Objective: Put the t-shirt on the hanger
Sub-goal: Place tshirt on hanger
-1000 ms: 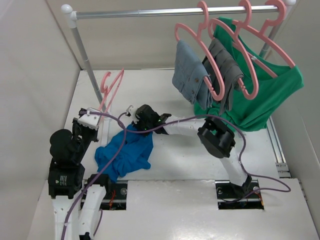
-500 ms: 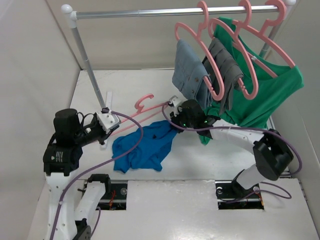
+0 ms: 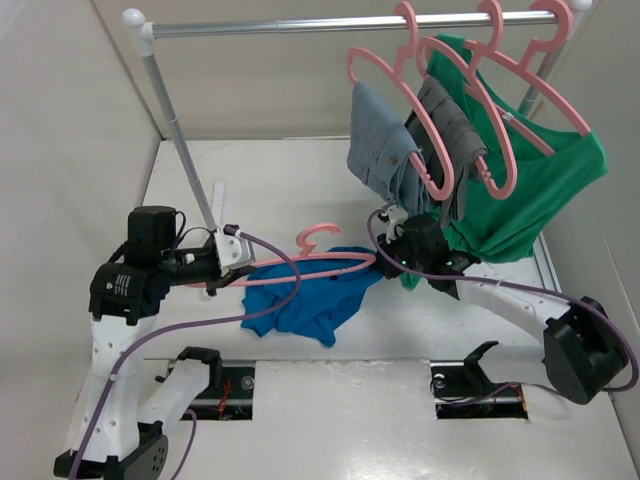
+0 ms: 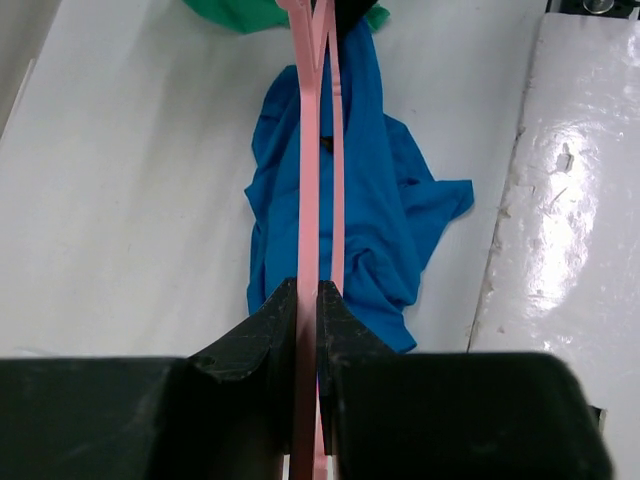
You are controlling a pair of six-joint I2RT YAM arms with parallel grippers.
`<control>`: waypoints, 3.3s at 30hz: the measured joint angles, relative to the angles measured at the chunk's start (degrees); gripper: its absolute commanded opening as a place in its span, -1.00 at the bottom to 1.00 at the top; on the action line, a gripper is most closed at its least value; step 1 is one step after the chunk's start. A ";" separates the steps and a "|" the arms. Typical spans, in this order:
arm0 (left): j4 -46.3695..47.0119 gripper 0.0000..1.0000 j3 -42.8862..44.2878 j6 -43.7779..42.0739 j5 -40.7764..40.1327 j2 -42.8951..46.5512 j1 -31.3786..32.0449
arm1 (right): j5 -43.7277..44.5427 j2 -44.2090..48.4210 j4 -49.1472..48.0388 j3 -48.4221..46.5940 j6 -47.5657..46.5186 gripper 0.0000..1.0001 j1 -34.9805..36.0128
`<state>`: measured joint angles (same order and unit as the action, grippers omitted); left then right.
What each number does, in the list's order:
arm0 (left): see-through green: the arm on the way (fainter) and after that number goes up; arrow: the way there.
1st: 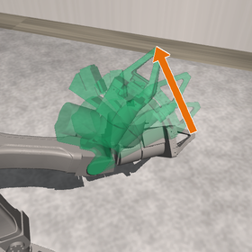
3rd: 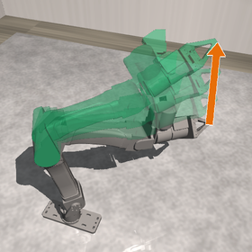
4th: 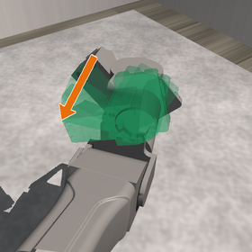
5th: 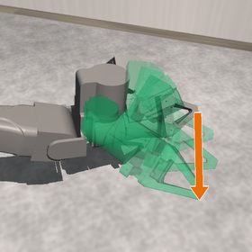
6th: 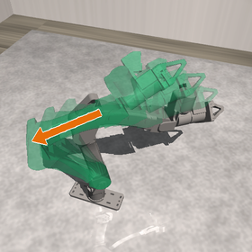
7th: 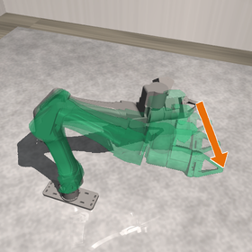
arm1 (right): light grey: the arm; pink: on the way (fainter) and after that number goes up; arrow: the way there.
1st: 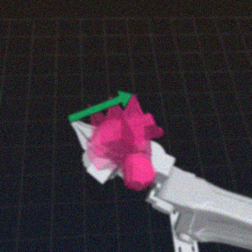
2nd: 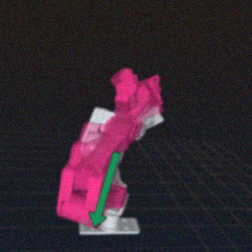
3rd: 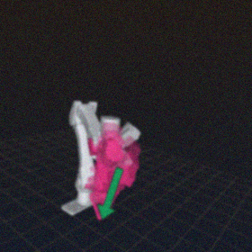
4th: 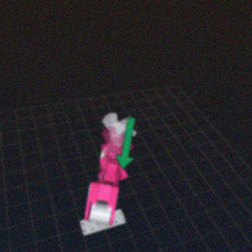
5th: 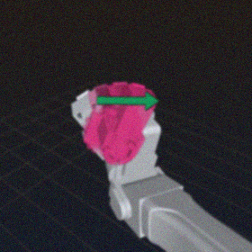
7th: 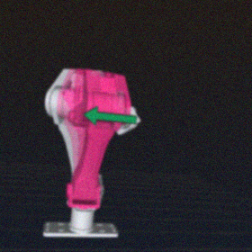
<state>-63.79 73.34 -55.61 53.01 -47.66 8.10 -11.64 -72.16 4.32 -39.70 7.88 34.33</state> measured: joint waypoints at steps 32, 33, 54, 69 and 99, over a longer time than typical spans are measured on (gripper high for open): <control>6.36 -1.00 -12.00 -6.45 2.82 -2.67 2.36 | 3.63 10.38 9.90 -4.96 -13.57 -1.00 9.40; 7.69 -1.00 -13.00 -5.57 3.54 -1.42 2.36 | 2.47 10.27 9.86 -5.46 -14.34 -1.00 9.66; 29.55 -1.00 -24.68 12.70 8.72 9.70 2.43 | -10.10 11.41 16.85 -22.60 -18.58 -1.00 18.29; 44.98 -1.00 -28.61 30.56 13.07 13.07 2.29 | -2.01 10.80 24.61 -26.71 -17.57 0.80 21.49; 41.24 -1.00 -29.53 24.33 16.37 14.03 2.40 | 12.15 11.91 51.82 -39.67 -27.74 0.20 21.49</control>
<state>-22.55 43.81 -31.29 69.38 -33.63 10.50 0.51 -60.25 56.14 -79.37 -19.86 55.81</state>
